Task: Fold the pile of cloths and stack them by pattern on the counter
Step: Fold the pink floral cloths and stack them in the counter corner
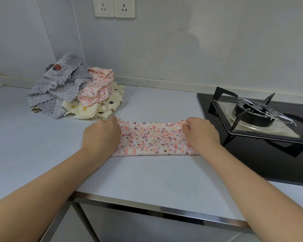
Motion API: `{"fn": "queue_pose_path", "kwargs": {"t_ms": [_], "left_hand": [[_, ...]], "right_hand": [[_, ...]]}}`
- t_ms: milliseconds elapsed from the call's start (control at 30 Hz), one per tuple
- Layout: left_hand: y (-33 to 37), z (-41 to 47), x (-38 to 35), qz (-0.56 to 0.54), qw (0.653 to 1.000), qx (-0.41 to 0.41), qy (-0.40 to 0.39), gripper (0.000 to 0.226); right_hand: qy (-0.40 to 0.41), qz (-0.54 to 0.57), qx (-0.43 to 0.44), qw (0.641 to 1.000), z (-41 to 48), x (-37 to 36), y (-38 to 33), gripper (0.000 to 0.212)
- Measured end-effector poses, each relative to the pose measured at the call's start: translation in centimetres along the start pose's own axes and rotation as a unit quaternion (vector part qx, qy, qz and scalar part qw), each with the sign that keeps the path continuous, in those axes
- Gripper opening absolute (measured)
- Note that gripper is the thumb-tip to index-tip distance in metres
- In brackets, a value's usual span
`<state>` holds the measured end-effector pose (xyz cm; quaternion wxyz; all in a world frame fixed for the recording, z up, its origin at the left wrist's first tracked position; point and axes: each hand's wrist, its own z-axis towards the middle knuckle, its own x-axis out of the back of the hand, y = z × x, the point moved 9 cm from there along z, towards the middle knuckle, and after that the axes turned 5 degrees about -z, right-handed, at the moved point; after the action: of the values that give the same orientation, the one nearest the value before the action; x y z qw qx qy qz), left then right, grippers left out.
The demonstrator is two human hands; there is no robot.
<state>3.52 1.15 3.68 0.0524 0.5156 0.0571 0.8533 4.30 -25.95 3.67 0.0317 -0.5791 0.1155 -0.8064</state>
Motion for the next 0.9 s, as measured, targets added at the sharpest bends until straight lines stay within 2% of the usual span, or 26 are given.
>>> {"fn": "queue_pose_path", "kwargs": {"t_ms": [33, 100, 167, 200, 233, 300, 367, 400, 467, 567, 633, 700, 733, 800, 833, 900], "left_hand": [[0.1, 0.0, 0.1, 0.005, 1.0, -0.002, 0.003, 0.015], [0.5, -0.1, 1.0, 0.014, 0.999, -0.022, 0.025, 0.018], [1.8, -0.2, 1.6, -0.005, 0.994, -0.097, 0.056, 0.033], [2.6, -0.5, 1.6, -0.024, 0.988, -0.142, 0.053, 0.041], [3.4, -0.8, 0.9, -0.047, 0.983, -0.175, 0.011, 0.052], [4.3, -1.8, -1.6, -0.097, 0.967, -0.193, -0.137, 0.077], [4.3, -2.9, -4.1, -0.095, 0.941, -0.18, -0.272, 0.088], [4.2, -3.3, -4.7, -0.079, 0.932, -0.174, -0.308, 0.087], [4.2, -3.5, -4.7, -0.065, 0.929, -0.167, -0.325, 0.08], [4.4, -3.6, -3.8, -0.036, 0.938, -0.168, -0.3, 0.089], [4.6, -2.9, -1.9, -0.015, 0.964, -0.168, -0.207, 0.092], [4.2, -1.5, 1.0, -0.04, 0.987, -0.138, -0.077, 0.072], [3.6, -1.0, 2.0, -0.077, 0.99, -0.115, -0.035, 0.055], [2.5, -0.8, 2.7, -0.158, 0.983, -0.098, -0.004, 0.024], [2.3, -0.9, 2.8, -0.175, 0.979, -0.108, -0.003, 0.014], [1.8, -1.2, 2.4, -0.212, 0.969, -0.128, -0.018, 0.005]], "right_hand": [[0.003, -0.017, 0.001, 1.0, -0.2, 0.3, -0.2, 0.019], [0.028, -0.062, 0.026, 0.997, -0.3, 1.2, -0.8, 0.031], [0.074, -0.064, 0.088, 0.991, -0.8, 2.2, -2.3, 0.04], [0.07, -0.037, 0.12, 0.99, -1.2, 2.2, -3.2, 0.041], [0.033, 0.005, 0.146, 0.989, -1.6, 1.5, -3.9, 0.044], [-0.114, 0.055, 0.171, 0.977, -2.7, -1.7, -5.0, 0.054], [-0.239, -0.01, 0.184, 0.953, -3.9, -4.5, -5.0, 0.061], [-0.264, -0.039, 0.187, 0.945, -4.1, -5.1, -4.8, 0.062], [-0.273, -0.053, 0.182, 0.943, -3.9, -5.3, -4.4, 0.061], [-0.255, -0.057, 0.153, 0.953, -3.2, -5.0, -3.7, 0.061], [-0.157, -0.079, 0.135, 0.975, -2.3, -2.8, -3.2, 0.055], [-0.019, -0.059, 0.139, 0.988, -2.0, 0.3, -3.1, 0.04], [0.009, -0.009, 0.14, 0.99, -2.1, 1.2, -3.2, 0.031], [-0.028, 0.066, 0.153, 0.986, -2.5, 0.8, -3.7, 0.025], [-0.058, 0.063, 0.17, 0.982, -2.7, 0.0, -4.1, 0.027], [-0.076, 0.047, 0.2, 0.976, -2.6, -1.0, -4.5, 0.034]]}}
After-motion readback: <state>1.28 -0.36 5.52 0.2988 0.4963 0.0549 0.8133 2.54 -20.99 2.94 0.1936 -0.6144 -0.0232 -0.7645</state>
